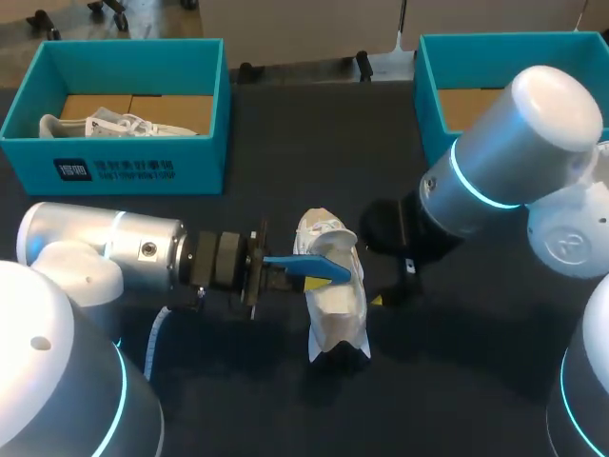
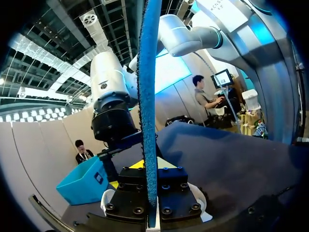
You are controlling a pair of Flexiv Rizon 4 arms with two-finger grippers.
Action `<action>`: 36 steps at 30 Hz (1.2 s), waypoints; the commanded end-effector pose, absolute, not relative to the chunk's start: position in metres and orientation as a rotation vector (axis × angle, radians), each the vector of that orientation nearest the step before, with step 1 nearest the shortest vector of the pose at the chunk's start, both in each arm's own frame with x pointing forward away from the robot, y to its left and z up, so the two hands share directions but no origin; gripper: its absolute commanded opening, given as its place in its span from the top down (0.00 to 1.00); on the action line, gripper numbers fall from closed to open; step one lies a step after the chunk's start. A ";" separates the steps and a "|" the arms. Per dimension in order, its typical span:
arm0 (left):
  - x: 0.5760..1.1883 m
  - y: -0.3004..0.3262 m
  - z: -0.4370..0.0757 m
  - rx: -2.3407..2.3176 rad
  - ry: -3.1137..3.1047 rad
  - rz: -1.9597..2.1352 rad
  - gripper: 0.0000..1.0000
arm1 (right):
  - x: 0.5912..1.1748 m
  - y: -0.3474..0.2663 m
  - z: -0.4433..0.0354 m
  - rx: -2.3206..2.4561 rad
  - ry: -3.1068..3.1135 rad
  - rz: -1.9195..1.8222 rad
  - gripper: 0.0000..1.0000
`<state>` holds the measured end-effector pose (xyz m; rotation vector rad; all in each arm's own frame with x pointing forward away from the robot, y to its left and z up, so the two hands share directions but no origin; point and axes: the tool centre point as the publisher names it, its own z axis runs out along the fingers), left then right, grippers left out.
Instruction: Take the shoe out of the shoebox, open the shoe tongue, remove and reinsert the insole, then place the shoe into the shoebox
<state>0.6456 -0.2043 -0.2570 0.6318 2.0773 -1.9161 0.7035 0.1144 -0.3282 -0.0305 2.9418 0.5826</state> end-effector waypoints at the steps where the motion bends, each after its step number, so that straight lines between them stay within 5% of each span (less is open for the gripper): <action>1: 0.644 -0.210 -0.261 0.611 2.078 -1.923 1.00 | 0.701 0.109 -0.328 -0.018 2.929 0.603 0.00; 36: 0.657 -0.242 -0.296 0.563 2.119 -1.832 1.00 | 0.701 0.109 -0.328 -0.018 2.929 0.603 0.00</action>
